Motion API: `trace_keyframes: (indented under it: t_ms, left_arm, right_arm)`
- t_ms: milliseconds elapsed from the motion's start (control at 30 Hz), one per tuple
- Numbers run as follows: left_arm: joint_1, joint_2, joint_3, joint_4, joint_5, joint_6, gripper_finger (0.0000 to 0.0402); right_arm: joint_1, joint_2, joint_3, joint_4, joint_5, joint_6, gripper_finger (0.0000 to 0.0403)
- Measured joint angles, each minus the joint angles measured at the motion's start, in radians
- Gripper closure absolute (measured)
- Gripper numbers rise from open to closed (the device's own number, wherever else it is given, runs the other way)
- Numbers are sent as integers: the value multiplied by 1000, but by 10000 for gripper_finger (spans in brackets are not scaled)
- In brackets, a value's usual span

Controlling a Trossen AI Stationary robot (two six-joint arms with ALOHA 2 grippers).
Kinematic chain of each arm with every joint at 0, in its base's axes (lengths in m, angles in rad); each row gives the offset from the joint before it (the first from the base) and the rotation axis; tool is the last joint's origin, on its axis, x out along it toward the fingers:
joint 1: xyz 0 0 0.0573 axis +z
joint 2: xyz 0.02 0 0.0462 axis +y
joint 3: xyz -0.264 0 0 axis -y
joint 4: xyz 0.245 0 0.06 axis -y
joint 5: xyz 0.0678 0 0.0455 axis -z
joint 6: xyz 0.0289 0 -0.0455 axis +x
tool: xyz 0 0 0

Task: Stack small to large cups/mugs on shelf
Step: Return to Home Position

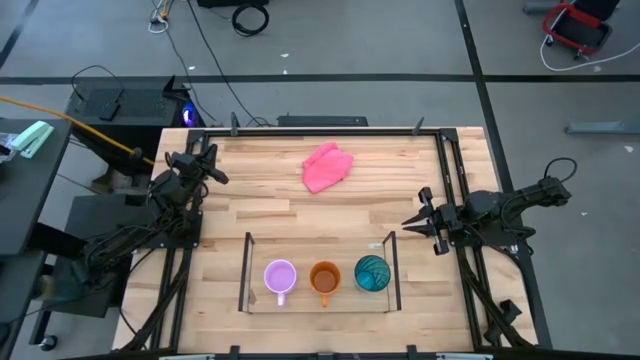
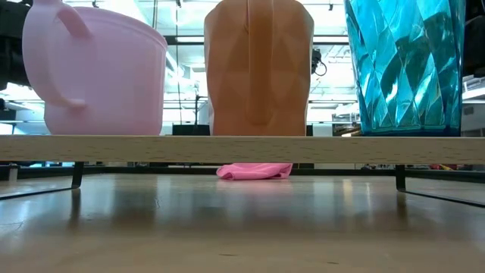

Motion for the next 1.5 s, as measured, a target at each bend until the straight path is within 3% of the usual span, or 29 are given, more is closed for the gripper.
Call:
trace_keyframes:
  t_ms: [1500]
  left_arm:
    - [0, 0, 0, 2, 1, 0, 371]
  right_arm:
    - [0, 0, -1, 0, 0, 0, 345]
